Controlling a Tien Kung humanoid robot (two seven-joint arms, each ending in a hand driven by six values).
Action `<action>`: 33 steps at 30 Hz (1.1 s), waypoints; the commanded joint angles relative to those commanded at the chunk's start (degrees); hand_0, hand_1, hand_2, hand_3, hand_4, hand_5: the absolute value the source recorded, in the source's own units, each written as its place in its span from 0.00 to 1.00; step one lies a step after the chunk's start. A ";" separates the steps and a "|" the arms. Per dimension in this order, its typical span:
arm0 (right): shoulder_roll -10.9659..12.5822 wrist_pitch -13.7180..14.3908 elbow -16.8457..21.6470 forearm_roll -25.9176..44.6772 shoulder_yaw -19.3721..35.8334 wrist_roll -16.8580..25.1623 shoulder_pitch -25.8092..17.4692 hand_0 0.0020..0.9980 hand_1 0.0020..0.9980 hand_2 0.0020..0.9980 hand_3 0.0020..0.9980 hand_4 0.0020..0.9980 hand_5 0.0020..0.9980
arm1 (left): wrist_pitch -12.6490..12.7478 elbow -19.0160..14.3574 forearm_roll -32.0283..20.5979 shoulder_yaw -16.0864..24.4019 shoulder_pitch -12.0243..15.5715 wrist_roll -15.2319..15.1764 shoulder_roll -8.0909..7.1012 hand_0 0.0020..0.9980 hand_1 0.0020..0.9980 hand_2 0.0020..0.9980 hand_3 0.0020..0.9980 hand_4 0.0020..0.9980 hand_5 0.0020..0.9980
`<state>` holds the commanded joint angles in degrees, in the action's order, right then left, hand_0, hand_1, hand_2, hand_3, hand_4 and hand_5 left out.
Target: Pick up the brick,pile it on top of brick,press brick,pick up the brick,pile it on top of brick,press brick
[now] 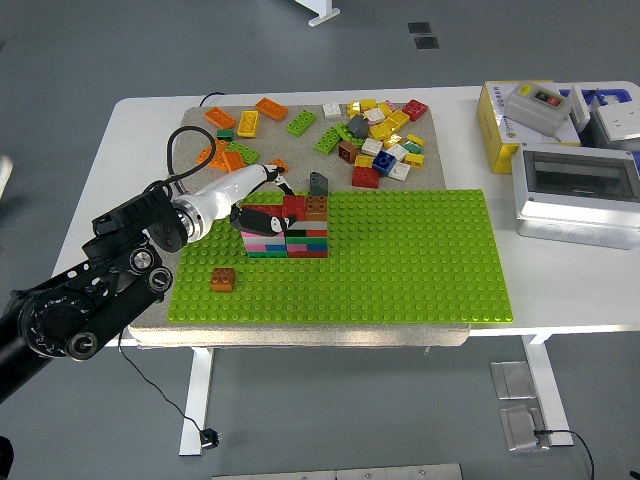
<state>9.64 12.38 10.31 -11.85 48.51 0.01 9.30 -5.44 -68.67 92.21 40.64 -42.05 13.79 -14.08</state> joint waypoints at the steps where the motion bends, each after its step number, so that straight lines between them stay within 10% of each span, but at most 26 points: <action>1: 0.00 0.01 0.00 -0.01 0.01 0.00 0.01 0.73 0.70 0.72 0.68 0.41 0.85 | -0.03 -0.03 0.00 -0.01 0.00 -0.02 -0.01 1.00 1.00 1.00 0.58 0.66 0.29; 33: -0.01 0.00 0.00 0.21 -0.08 0.23 0.08 0.72 0.71 0.72 0.68 0.41 0.85 | -0.20 0.96 0.07 -0.55 -0.33 -0.36 0.34 1.00 1.00 1.00 0.62 0.65 0.29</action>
<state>9.64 12.38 10.31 -11.63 48.43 0.25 9.38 -5.64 -67.72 92.28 40.09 -42.38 13.43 -13.75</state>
